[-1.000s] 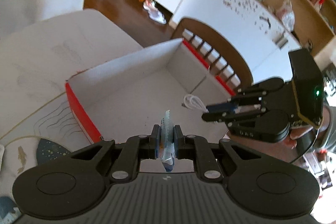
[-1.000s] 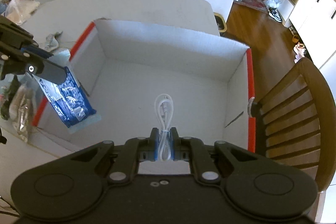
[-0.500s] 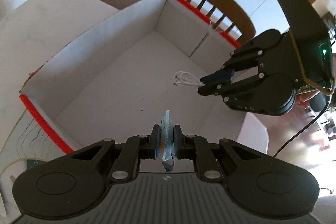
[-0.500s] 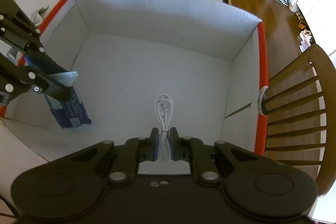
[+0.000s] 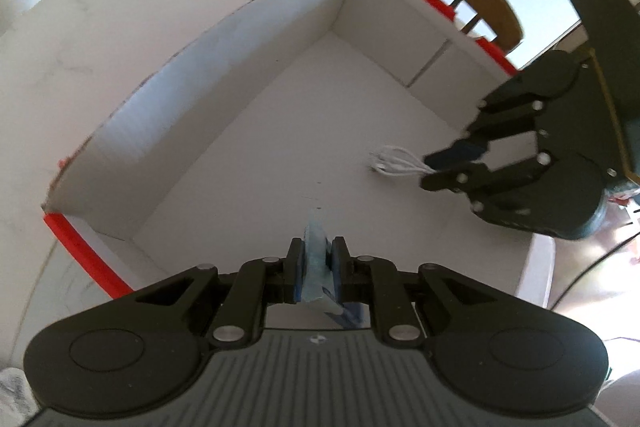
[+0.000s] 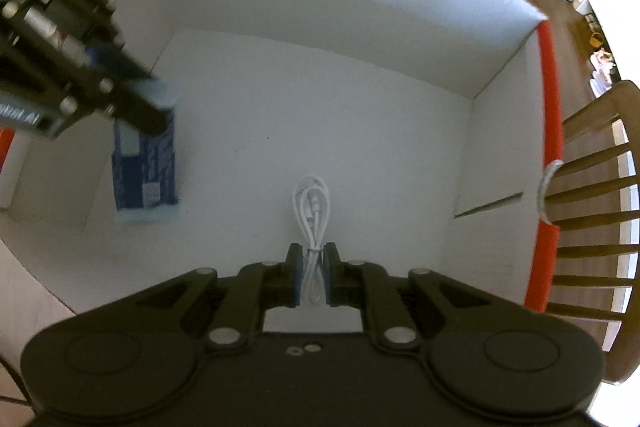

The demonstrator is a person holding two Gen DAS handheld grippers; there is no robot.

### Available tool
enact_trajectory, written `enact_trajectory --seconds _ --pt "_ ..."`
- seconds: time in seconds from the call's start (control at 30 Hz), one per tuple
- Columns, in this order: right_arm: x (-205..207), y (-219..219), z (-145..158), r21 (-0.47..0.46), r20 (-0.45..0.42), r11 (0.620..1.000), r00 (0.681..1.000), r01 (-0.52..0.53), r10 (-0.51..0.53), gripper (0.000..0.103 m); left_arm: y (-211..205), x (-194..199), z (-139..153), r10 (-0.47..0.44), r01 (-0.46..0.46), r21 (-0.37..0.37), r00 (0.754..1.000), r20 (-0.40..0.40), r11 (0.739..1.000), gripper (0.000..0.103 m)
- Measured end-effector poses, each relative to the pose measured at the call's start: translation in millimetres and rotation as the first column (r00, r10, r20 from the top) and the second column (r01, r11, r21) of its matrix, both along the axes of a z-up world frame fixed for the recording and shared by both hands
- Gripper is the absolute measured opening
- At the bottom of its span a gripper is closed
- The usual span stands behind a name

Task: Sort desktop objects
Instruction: 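Lower the cable into the red box and open the right tool while the left tool releases the wipe pack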

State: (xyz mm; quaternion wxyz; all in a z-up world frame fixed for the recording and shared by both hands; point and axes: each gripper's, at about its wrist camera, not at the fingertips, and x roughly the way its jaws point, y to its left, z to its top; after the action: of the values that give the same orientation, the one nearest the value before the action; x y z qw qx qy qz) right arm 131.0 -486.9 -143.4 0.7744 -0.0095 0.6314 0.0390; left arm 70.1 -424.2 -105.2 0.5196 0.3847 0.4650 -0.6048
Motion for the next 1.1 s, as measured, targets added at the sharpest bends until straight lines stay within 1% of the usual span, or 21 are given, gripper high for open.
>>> enact_trajectory --seconds 0.13,0.3,0.37,0.43,0.5,0.63,0.7,0.77,0.93,1.1 --pt "2 6 -6 -0.003 -0.028 1.000 0.999 -0.018 0.018 0.009 -10 -5 -7 -0.038 0.035 0.031 0.997 0.068 0.999 0.014" --pt "5 8 -8 0.007 -0.032 1.000 0.999 -0.010 0.010 0.010 -15 -10 -10 -0.064 0.057 0.056 0.991 0.114 0.997 0.015" --pt "6 8 -7 0.013 -0.029 1.000 1.000 0.003 -0.003 0.017 -15 -15 -14 -0.098 0.085 0.083 0.979 0.177 0.993 0.015" --pt "7 7 -7 0.021 -0.028 1.000 1.000 0.010 -0.009 0.019 -19 -21 -20 -0.131 0.109 0.107 0.968 0.215 0.988 0.015" --pt "6 6 -5 0.026 -0.024 0.999 1.000 0.019 -0.018 0.021 -20 -23 -21 -0.140 0.118 0.109 0.965 0.220 0.987 0.015" --pt "6 6 -3 0.039 -0.014 0.999 0.999 0.033 -0.033 0.022 -18 -23 -20 -0.135 0.115 0.100 0.964 0.230 0.988 0.015" --pt "3 4 -2 0.049 -0.014 0.998 0.999 0.047 -0.046 0.026 -15 -22 -17 -0.129 0.111 0.089 0.964 0.234 0.990 0.015" --pt "2 -5 -1 0.047 -0.010 0.997 0.998 0.058 -0.058 0.028 -13 -21 -12 -0.116 0.102 0.071 0.966 0.230 0.992 0.015" --pt "1 -6 4 0.059 -0.002 0.995 0.996 0.084 -0.084 0.030 -6 -21 5 -0.089 0.087 0.019 0.970 0.226 0.996 0.015" --pt "-4 -2 16 0.081 0.015 0.992 0.995 0.098 -0.100 0.034 3 -26 23 -0.069 0.077 -0.036 0.978 0.197 0.996 0.015"
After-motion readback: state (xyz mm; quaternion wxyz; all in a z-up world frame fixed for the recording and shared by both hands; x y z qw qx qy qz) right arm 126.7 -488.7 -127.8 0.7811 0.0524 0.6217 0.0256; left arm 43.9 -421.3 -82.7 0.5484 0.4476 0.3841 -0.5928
